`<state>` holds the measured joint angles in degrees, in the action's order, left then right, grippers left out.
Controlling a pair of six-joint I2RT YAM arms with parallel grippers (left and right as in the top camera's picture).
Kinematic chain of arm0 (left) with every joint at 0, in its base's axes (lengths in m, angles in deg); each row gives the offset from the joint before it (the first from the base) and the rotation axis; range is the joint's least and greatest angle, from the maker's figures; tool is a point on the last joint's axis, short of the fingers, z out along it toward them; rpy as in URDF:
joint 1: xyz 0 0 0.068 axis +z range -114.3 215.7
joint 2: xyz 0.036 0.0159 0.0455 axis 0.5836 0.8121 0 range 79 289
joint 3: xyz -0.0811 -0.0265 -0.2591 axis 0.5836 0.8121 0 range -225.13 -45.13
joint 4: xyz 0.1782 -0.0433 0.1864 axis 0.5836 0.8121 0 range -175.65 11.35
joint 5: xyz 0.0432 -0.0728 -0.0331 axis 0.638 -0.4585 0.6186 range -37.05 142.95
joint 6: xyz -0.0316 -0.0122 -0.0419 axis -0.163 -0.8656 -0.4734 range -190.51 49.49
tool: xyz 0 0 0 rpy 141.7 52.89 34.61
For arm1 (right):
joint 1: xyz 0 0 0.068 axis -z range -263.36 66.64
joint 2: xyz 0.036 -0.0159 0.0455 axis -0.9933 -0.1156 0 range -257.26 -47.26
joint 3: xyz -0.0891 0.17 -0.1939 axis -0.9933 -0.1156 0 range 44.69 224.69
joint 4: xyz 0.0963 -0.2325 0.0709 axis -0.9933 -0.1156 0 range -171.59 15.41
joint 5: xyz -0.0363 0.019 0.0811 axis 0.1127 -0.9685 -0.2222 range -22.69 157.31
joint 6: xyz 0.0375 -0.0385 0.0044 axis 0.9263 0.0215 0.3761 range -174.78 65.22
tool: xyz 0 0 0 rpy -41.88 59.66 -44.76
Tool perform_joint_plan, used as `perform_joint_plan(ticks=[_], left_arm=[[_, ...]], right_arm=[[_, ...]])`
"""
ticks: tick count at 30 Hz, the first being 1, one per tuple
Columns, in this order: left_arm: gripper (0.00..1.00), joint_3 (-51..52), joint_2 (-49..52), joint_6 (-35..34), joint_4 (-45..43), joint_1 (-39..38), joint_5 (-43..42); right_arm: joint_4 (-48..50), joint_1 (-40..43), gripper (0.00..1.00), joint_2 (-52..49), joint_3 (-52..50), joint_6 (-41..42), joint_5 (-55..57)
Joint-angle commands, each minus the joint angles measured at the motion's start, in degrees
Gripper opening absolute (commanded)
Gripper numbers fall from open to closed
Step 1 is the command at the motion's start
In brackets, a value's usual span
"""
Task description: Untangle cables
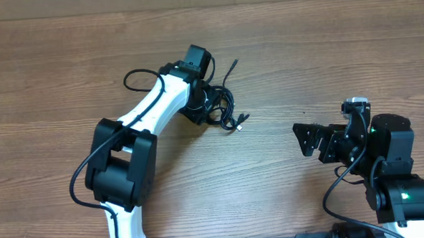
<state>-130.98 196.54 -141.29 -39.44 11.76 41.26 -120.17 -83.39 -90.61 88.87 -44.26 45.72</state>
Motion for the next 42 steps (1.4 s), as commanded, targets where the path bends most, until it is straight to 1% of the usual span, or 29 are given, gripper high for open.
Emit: perform_joint_plan(ticks=[1,2,4,5,9,12,14,16,19,21,24,25,28,29,31,33,35,37,39,40,41,42], left_arm=[[0.49,0.37,3.67,-0.37,-0.66,-0.55,0.68],[0.04,0.37,6.14,0.07,-1.97,-0.50,-2.91],[0.04,0.35,7.06,5.03,-5.03,-0.48,-6.45],[0.04,0.20,6.99,6.12,-5.53,-0.42,-7.08],[0.04,-4.26,3.67,14.67,-4.11,1.55,-11.45],[0.04,-13.94,-1.14,24.24,5.11,2.67,-11.98],[0.04,-18.08,-3.06,27.08,8.48,2.67,-12.39],[0.04,-22.84,-5.57,30.69,11.63,2.67,-15.30],[0.04,-27.89,-9.07,33.14,14.51,2.67,-18.75],[0.04,-30.40,-10.88,33.57,15.45,2.67,-20.98],[0.04,-32.83,-14.47,33.59,13.00,3.06,-28.20],[0.04,-32.83,-15.43,33.79,11.28,3.41,-31.06],[0.04,-32.83,-17.22,36.41,4.02,5.25,-41.90],[0.04,-32.83,-17.27,37.57,0.07,6.25,-47.15],[0.04,-32.83,-17.27,41.35,-3.04,7.21,-50.88],[0.04,-32.83,-17.27,45.46,-2.80,8.39,-51.06],[0.04,-32.81,-17.25,46.95,-0.11,9.51,-48.96],[0.04,-32.81,-17.25,50.71,6.05,9.55,-40.06],[0.04,-32.79,-17.14,54.12,17.14,7.54,-17.20],[0.04,-32.46,-17.14,54.12,21.86,5.25,-2.51],[0.04,-32.30,-17.14,54.10,23.58,4.09,4.00],[0.04,-31.91,-17.09,54.10,25.57,2.01,13.09]], right_arm=[[0.17,-0.13,1.00,0.13,1.16,0.09,0.57],[0.17,-0.13,1.00,0.13,1.16,0.09,0.57],[0.17,-0.13,1.00,0.13,1.16,0.09,0.55],[0.17,-0.13,1.00,0.13,1.16,0.09,0.55],[0.13,-0.13,1.00,0.13,1.16,0.09,0.55],[0.09,-0.13,0.92,0.07,1.16,0.09,0.55],[0.20,-0.13,0.90,-0.22,1.16,0.09,0.57],[0.22,-0.13,0.90,-0.98,1.16,0.09,0.55],[0.28,-0.13,0.89,-2.97,1.16,0.09,0.55],[0.46,-0.13,0.89,-4.98,1.16,0.09,0.52],[1.14,-0.13,0.90,-8.90,1.16,0.09,0.46],[1.57,-0.13,0.92,-10.29,1.16,0.09,0.24],[2.43,-0.13,0.93,-12.66,1.16,0.07,-0.59],[2.80,-0.13,0.92,-13.14,1.16,0.04,-0.59],[3.28,-0.13,0.93,-13.25,1.16,0.04,-0.59],[3.54,-0.13,0.93,-13.25,1.16,0.04,-0.63],[3.54,-0.13,0.93,-13.25,1.16,-0.20,-1.05],[3.87,-0.13,0.92,-13.25,1.16,-0.17,-1.05],[4.20,-0.13,0.92,-13.25,1.16,-0.15,-1.05],[4.35,-0.13,0.92,-13.25,1.16,-0.15,-1.05],[4.37,-0.13,0.92,-13.25,1.16,-0.15,-1.03],[4.59,-0.13,0.92,-13.25,1.16,-0.13,-1.05]])
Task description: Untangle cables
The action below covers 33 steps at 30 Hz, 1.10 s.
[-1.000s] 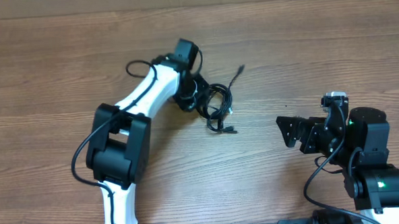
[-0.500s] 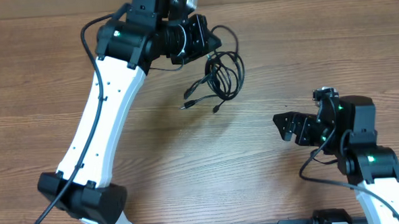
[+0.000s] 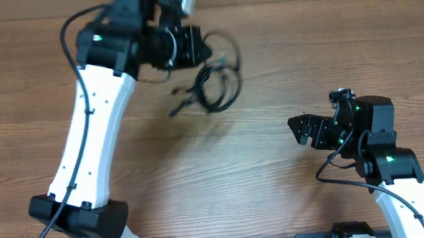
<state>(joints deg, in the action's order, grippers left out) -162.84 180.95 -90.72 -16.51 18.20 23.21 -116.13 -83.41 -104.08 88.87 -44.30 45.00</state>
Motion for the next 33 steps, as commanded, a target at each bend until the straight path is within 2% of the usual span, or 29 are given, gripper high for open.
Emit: perform_joint_plan(ticks=[1,4,8,13,14,15,16,17,21,25,26,29,31,33], left_arm=[[0.04,0.63,-1.51,3.52,3.65,-6.62,38.62],[0.04,1.99,-1.11,5.51,2.95,-10.88,47.30],[0.04,2.29,1.55,10.91,0.31,-12.94,48.13],[0.04,2.29,8.07,10.75,1.18,-13.00,48.06],[0.08,2.29,9.92,10.73,1.60,-13.00,47.67],[0.24,2.29,10.43,10.14,1.81,-13.03,47.58],[0.52,2.29,10.93,8.72,2.08,-13.00,47.45],[0.98,2.29,10.97,7.74,2.16,-13.00,46.84],[1.00,0.22,10.62,7.82,2.73,-13.00,44.61],[1.00,-5.88,10.32,6.56,6.99,-12.50,43.36],[1.00,-11.58,10.32,3.06,10.05,-11.96,42.77],[1.00,-20.41,9.99,-3.32,14.14,-10.58,42.05],[1.00,-26.03,9.42,-6.73,17.27,-9.14,41.88],[1.00,-29.64,8.92,-7.26,19.39,-7.78,41.88]], right_arm=[[0.79,-0.11,0.92,0.22,1.16,-0.09,-0.33],[1.29,-0.11,0.92,0.22,1.16,-0.07,-0.35],[0.87,-0.11,0.92,0.22,1.16,-0.09,-0.52],[0.68,-0.11,0.92,0.22,1.16,-0.09,-0.52],[0.70,-0.11,0.94,0.22,1.16,-0.09,-0.50],[0.72,-0.11,1.00,0.22,1.16,-0.09,-0.50],[0.79,-0.11,1.00,0.22,1.16,-0.09,-0.48],[0.81,-0.11,1.00,0.22,1.16,-0.09,-0.48],[1.20,-0.11,1.00,0.22,1.16,-0.09,-0.50],[1.75,-2.03,1.00,0.04,1.16,-0.63,-2.84],[3.63,-6.49,1.00,-0.33,1.16,-3.61,-3.52],[8.52,-15.34,1.00,-1.38,1.16,-7.65,-2.10],[12.66,-20.85,1.00,-2.71,1.16,-7.58,1.20],[15.96,-24.70,1.00,-4.46,1.16,-7.17,3.50]])
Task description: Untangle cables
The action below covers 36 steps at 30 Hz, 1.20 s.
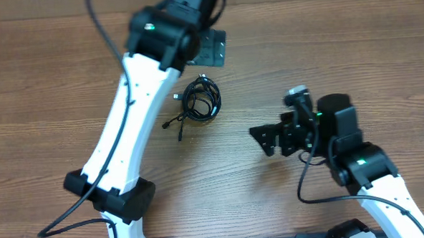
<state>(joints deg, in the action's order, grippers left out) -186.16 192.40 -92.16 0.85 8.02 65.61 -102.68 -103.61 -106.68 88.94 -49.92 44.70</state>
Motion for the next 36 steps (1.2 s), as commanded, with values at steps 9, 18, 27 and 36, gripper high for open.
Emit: perform_joint_plan(ticks=[9,18,27,36], left_arm=[[1.00,-11.13,-9.97,-2.89,10.29,7.56,-1.22],[1.00,-11.10,-14.47,-0.13,10.29,7.52,-5.77],[1.00,-10.99,-14.53,2.40,10.29,7.52,-8.48],[1.00,-10.95,-14.53,2.43,10.29,7.52,-8.48]], right_arm=[[23.58,-16.46,0.92,-24.68,1.18,16.52,4.61],[49.40,-19.63,0.72,-29.66,1.25,-2.29,4.59],[48.78,-19.65,0.69,-32.20,1.27,-21.55,13.09],[50.38,-21.38,1.00,-35.43,4.52,29.03,21.35]])
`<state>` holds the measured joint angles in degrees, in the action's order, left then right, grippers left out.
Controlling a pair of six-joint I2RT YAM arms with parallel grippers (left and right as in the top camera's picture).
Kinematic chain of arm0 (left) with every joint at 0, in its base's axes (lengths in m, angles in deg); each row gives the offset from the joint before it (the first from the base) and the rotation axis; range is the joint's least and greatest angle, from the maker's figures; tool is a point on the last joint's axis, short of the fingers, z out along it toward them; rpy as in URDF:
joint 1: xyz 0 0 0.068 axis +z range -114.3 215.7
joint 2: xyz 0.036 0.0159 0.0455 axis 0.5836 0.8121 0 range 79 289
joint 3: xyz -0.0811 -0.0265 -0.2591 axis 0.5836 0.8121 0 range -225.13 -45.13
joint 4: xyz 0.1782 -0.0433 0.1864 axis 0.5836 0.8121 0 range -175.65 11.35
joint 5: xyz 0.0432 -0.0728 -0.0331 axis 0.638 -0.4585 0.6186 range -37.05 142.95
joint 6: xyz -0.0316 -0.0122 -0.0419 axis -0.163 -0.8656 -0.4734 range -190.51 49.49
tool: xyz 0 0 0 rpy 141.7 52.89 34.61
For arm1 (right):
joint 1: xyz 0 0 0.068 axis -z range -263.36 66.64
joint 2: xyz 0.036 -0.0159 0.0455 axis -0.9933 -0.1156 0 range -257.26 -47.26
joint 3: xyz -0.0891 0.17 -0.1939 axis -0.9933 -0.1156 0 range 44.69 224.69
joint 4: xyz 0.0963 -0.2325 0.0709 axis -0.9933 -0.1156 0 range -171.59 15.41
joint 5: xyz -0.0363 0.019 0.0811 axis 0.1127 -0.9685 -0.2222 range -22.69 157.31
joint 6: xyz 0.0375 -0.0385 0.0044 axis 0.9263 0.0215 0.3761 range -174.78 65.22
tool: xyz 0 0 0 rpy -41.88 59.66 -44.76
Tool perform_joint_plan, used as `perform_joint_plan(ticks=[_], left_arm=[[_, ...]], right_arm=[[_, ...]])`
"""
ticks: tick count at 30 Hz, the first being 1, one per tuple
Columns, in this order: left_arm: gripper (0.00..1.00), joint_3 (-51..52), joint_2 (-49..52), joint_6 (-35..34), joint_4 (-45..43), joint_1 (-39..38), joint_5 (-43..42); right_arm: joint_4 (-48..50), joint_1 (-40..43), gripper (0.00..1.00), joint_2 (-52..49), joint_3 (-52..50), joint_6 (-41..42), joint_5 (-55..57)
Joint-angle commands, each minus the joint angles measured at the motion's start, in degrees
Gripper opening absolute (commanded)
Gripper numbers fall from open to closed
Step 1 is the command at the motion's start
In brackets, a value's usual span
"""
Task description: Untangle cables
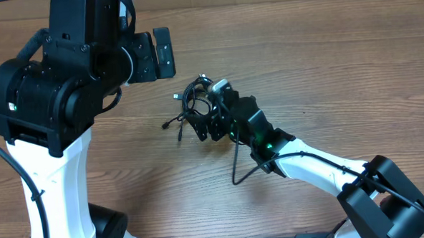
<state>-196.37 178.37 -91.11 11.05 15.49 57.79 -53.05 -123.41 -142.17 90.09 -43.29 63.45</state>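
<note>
A black cable bundle (192,98) lies coiled on the wooden table (324,64), with loose plug ends (172,123) trailing to its lower left. My right gripper (205,119) reaches in from the right and sits at the bundle's right edge. Its jaws look spread, and its dark fingers overlap the black loops. My left gripper (154,55) hangs open and empty, high above the table and up-left of the bundle. Whether the right fingers touch a strand cannot be told.
The raised left arm (54,104) fills the left side of the view and hides the table under it. The right arm's white link (322,173) stretches across the lower right, with its own black wire (237,168) looping beneath.
My right gripper has moved left from the open table to the bundle's right edge. My left arm has swung left and risen closer to the camera. The bundle lies where it was.
First my left gripper was down on the bundle at the table's middle rear. Then it held the bundle in the air. Later the bundle lay on the table with the left gripper open above it, and the right gripper has closed in on it.
</note>
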Motion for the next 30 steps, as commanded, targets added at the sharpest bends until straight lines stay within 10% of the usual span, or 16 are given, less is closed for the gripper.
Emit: perform_joint_plan(ticks=[1,11,30], left_arm=[[1.00,-0.74,-0.50,1.38,0.09,0.04,-0.68],[1.00,-0.74,-0.50,2.82,0.09,-0.02,-5.16],[1.00,-0.74,-0.50,6.51,0.09,-0.04,-6.97]], right_arm=[[1.01,-2.14,1.00,0.07,3.37,26.16,1.64],[-7.52,-3.76,1.00,-0.55,3.39,49.03,-1.97],[-8.79,-4.74,1.00,-12.96,15.21,49.59,-3.54]])
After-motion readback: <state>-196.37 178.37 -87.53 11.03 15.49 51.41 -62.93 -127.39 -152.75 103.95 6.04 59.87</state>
